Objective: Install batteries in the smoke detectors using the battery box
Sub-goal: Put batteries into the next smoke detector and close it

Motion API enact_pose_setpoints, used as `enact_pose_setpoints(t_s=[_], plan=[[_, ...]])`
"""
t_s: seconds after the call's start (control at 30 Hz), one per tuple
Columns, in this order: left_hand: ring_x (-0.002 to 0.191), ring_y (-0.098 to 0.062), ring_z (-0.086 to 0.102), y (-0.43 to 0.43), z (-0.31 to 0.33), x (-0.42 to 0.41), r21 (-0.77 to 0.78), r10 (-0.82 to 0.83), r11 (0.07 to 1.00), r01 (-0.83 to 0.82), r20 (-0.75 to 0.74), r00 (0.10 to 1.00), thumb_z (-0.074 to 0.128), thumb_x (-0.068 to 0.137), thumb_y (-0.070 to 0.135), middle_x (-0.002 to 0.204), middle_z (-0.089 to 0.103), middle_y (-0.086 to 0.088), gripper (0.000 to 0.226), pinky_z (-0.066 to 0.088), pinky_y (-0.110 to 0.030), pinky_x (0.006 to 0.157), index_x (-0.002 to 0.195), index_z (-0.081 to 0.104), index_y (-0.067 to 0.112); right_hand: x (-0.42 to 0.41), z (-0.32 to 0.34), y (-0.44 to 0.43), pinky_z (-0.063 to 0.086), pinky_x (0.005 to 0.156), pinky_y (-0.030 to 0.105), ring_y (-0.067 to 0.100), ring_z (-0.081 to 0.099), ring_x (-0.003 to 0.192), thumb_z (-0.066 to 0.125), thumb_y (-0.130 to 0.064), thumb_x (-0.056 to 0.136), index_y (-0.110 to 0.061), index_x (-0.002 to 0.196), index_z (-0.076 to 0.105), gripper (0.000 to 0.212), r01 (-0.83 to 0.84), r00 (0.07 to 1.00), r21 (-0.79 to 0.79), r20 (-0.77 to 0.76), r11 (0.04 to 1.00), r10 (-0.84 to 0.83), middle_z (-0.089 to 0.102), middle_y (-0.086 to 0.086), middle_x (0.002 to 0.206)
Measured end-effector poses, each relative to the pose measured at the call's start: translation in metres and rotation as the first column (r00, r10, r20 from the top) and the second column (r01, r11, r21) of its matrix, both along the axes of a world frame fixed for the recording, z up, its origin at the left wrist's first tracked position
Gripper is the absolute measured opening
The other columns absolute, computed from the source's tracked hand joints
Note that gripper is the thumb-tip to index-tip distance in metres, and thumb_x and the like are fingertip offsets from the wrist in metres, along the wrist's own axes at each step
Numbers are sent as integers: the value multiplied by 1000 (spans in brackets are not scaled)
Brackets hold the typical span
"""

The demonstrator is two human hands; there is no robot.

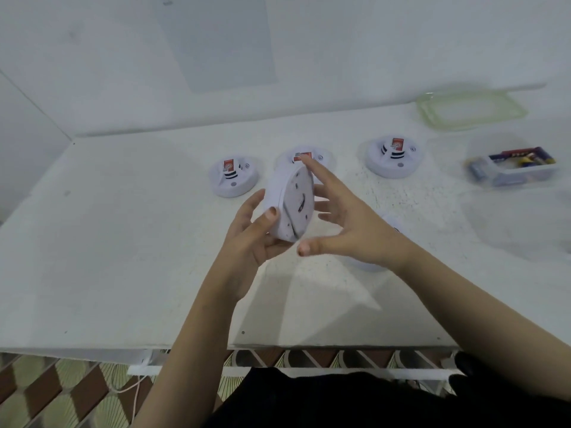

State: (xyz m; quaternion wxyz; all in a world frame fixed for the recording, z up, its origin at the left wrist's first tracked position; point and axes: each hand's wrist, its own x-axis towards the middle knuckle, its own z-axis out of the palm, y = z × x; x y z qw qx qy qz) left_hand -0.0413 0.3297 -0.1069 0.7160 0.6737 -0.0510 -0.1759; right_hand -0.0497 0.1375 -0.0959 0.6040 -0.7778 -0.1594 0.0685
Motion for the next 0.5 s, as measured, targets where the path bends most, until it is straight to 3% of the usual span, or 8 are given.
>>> enact_pose_setpoints(t_s=[0.13, 0.23, 0.4, 0.5], plan=[[115, -35, 62, -5, 3, 2, 33, -68, 997, 67, 29, 997, 77, 62, 66, 133, 60, -12, 106, 47, -57, 100, 146, 36, 18, -5, -1, -1, 41, 104, 32, 5, 42, 127, 86, -33, 65, -44, 147, 14, 110, 88, 991, -130, 107, 988, -75, 32, -20, 145], [112, -33, 65, -5, 4, 3, 49, -125, 991, 123, 49, 991, 77, 64, 63, 128, 64, -10, 100, 52, -46, 96, 145, 37, 19, -7, 0, -5, 45, 98, 30, 7, 48, 120, 84, -34, 66, -41, 148, 17, 106, 111, 986, -172, 139, 979, -87, 38, -18, 141], [109, -21, 67, 4, 9, 11, 152, -201, 972, 179, 150, 968, 76, 64, 37, 115, 71, -4, 86, 56, -30, 87, 142, 41, 26, -8, 5, -16, 40, 87, 12, -6, 46, 113, 78, -36, 59, -35, 145, 25, 101, 69, 995, -231, 81, 970, -52, 40, -22, 133], [114, -14, 64, 9, 13, 14, 187, -246, 959, 212, 179, 953, 82, 55, 26, 121, 69, 6, 93, 54, -22, 81, 139, 41, 33, -8, 7, -25, 39, 88, 14, -7, 46, 112, 79, -37, 55, -36, 140, 28, 99, 20, 1000, -290, 22, 957, -15, 42, -19, 129]])
